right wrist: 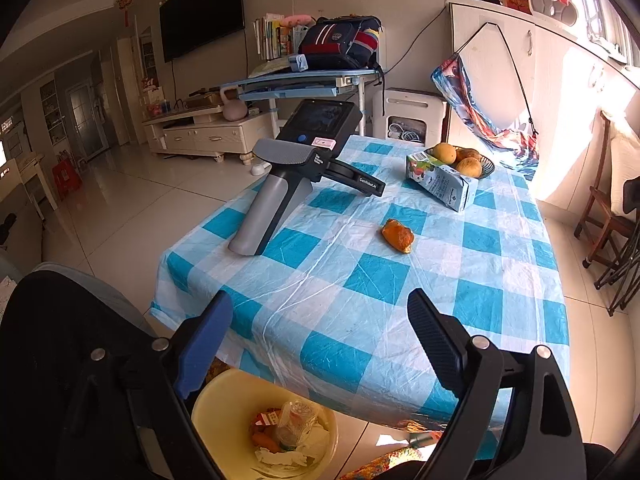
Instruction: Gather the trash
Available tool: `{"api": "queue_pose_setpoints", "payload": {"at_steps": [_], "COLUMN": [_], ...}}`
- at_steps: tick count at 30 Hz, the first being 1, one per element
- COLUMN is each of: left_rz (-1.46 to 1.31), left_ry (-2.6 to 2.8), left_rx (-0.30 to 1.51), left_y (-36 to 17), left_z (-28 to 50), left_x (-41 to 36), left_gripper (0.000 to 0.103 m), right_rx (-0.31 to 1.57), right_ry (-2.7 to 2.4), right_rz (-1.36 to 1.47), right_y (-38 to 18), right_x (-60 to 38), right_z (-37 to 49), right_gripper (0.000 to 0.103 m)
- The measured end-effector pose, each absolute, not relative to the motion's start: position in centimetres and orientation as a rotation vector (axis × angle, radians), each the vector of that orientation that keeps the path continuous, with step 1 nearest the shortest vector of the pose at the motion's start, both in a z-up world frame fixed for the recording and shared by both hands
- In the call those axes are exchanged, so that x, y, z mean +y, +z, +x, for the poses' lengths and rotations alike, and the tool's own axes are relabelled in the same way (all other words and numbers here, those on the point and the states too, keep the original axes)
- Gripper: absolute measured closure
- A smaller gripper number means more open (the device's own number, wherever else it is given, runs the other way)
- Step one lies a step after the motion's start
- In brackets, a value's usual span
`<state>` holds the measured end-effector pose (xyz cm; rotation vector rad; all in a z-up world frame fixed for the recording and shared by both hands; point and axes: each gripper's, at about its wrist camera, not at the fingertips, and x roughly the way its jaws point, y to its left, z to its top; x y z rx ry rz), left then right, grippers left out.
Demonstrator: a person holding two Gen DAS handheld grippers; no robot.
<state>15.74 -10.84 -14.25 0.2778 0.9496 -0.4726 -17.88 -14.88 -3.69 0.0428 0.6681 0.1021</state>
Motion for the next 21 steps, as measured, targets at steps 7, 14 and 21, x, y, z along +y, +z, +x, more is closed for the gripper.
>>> {"api": "queue_pose_setpoints", "payload": {"at_steps": [7,14,21], "left_rz": [0.278,0.278,0.278], "left_ry": [-0.473,-0.473,-0.473], "left_rx": [0.95,0.95,0.95], "left_y": [-14.2,-14.2,-14.2], "left_z": [15.8,15.8,15.8], "left_x": [-10.8,-10.8,-10.9], "left_gripper": [0.006,0.006,0.006], "right_rx": [0.663,0.708,0.745], "right_ry": [0.071,0.045,0.011], "right_rz": [0.069,0.061,0.036], "right_y": [-2.9,-3.4,-5.0], "right_x": [-20.0,-24.0,-27.3], "right_z": [-14.3,-9.2,-2.0], "right_gripper": [0.018,0.016,0.016]}}
